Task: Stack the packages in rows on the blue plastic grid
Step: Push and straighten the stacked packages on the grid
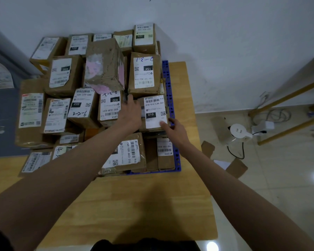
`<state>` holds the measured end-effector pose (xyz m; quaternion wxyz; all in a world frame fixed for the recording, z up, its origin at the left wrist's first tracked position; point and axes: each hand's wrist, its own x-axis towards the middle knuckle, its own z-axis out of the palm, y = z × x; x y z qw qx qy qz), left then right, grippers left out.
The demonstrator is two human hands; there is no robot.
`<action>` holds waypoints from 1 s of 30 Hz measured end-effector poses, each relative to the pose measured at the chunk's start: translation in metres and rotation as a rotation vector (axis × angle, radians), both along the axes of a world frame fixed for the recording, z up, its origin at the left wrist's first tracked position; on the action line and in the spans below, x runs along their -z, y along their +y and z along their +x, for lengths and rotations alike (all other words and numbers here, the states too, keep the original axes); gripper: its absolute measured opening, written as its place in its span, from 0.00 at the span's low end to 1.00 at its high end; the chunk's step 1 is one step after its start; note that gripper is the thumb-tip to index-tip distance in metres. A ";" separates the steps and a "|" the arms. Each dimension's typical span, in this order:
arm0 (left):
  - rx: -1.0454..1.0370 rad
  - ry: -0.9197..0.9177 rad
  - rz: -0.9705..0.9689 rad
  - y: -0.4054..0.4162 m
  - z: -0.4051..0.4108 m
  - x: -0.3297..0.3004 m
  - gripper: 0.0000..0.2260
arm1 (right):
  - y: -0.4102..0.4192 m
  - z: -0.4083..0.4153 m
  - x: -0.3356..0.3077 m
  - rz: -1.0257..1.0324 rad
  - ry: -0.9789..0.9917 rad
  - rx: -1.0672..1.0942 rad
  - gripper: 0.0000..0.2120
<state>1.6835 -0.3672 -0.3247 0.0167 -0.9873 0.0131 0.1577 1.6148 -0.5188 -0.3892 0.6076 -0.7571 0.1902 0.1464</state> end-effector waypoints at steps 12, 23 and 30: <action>0.094 -0.069 -0.117 -0.015 0.007 0.001 0.18 | 0.004 0.003 -0.008 -0.068 -0.108 0.000 0.22; 0.179 -0.017 -0.104 -0.029 0.017 0.011 0.31 | -0.028 -0.003 0.017 -0.045 0.187 -0.104 0.19; 0.163 0.016 -0.085 -0.030 0.020 0.009 0.32 | -0.022 -0.003 0.026 -0.038 0.205 -0.184 0.28</action>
